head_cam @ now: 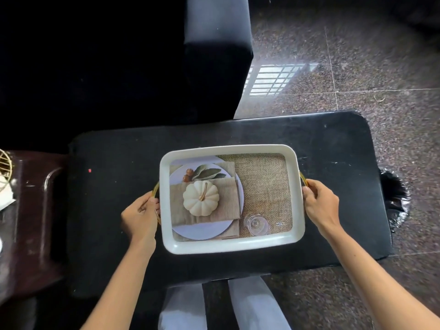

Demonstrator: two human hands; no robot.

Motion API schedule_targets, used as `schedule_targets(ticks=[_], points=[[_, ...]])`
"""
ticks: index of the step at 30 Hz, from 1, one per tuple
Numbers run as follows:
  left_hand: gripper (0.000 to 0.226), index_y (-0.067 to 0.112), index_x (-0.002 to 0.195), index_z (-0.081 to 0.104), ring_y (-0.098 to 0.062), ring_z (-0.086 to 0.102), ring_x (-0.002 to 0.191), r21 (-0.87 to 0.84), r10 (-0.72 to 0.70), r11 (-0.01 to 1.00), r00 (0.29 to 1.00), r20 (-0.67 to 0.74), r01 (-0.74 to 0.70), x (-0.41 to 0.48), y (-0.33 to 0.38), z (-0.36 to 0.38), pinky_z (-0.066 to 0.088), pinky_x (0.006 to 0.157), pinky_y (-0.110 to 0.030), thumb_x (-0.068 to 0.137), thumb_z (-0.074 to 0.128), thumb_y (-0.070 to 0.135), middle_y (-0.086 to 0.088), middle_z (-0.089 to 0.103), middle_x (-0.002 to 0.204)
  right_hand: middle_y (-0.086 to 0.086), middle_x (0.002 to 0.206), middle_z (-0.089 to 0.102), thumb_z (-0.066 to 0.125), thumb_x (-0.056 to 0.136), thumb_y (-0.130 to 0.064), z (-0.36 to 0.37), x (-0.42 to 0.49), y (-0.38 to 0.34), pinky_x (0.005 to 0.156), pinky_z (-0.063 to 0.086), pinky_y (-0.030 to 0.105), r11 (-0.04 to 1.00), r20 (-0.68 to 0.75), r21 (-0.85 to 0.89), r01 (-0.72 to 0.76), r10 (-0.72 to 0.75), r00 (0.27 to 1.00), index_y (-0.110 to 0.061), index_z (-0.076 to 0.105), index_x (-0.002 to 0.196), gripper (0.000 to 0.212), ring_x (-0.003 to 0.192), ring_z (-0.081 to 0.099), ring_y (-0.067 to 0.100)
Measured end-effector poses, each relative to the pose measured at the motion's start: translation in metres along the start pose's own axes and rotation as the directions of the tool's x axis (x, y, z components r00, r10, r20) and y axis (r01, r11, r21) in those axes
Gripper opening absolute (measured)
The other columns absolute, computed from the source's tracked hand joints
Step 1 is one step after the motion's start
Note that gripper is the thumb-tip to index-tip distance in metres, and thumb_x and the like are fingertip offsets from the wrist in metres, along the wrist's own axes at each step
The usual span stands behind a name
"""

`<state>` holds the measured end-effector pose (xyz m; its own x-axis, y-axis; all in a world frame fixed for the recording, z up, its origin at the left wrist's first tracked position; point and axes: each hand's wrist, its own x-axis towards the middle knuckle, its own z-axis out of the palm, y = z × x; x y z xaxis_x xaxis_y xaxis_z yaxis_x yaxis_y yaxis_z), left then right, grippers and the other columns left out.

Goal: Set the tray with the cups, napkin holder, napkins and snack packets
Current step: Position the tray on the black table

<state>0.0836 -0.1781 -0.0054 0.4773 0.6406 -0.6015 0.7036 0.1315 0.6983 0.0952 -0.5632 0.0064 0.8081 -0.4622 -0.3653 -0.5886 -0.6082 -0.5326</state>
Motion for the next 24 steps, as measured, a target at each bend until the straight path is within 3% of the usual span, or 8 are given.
schedule_targets(ticks=[9, 14, 20, 24], points=[[0.026, 0.017, 0.121, 0.072, -0.005, 0.073, 0.078, 0.011, -0.038, 0.999, 0.999, -0.011, 0.038, -0.005, -0.004, 0.010, 0.059, 0.064, -0.022, 0.097, 0.066, 0.009, 0.004, 0.076, 0.093, -0.006, 0.087, 0.062, 0.055, 0.099, -0.009, 0.003, 0.010, 0.010, 0.065, 0.045, 0.015, 0.999, 0.033, 0.030, -0.015, 0.014, 0.999, -0.009, 0.070, 0.113, 0.021, 0.074, 0.054, -0.005], [0.028, 0.016, 0.121, 0.073, 0.000, 0.070, 0.073, -0.044, -0.084, 0.996, 0.996, -0.021, 0.083, -0.007, -0.004, 0.015, 0.046, 0.043, -0.004, 0.095, 0.068, 0.009, 0.011, 0.072, 0.083, -0.006, 0.087, 0.063, 0.054, 0.098, -0.009, 0.003, 0.014, 0.012, 0.062, 0.035, 0.009, 1.000, 0.037, 0.016, -0.003, 0.002, 0.999, -0.008, 0.070, 0.114, 0.022, 0.074, 0.053, -0.007], [0.027, 0.019, 0.121, 0.073, 0.001, 0.069, 0.072, -0.038, -0.092, 0.995, 0.996, -0.019, 0.091, -0.005, -0.002, 0.017, 0.047, 0.047, -0.007, 0.096, 0.068, 0.011, 0.014, 0.071, 0.084, -0.005, 0.093, 0.065, 0.054, 0.099, -0.011, 0.005, 0.019, 0.009, 0.066, 0.040, 0.015, 0.999, 0.042, 0.030, -0.010, 0.009, 0.999, -0.009, 0.068, 0.118, 0.024, 0.079, 0.057, 0.005], [0.027, 0.019, 0.120, 0.073, 0.002, 0.069, 0.071, -0.003, -0.086, 0.996, 0.996, -0.018, 0.086, 0.000, -0.004, 0.018, 0.046, 0.046, -0.007, 0.095, 0.068, 0.010, 0.013, 0.072, 0.084, -0.003, 0.095, 0.066, 0.054, 0.100, -0.012, 0.007, 0.021, 0.008, 0.078, 0.044, 0.028, 0.999, 0.060, 0.025, -0.024, 0.022, 0.998, -0.010, 0.068, 0.120, 0.025, 0.088, 0.060, 0.014]])
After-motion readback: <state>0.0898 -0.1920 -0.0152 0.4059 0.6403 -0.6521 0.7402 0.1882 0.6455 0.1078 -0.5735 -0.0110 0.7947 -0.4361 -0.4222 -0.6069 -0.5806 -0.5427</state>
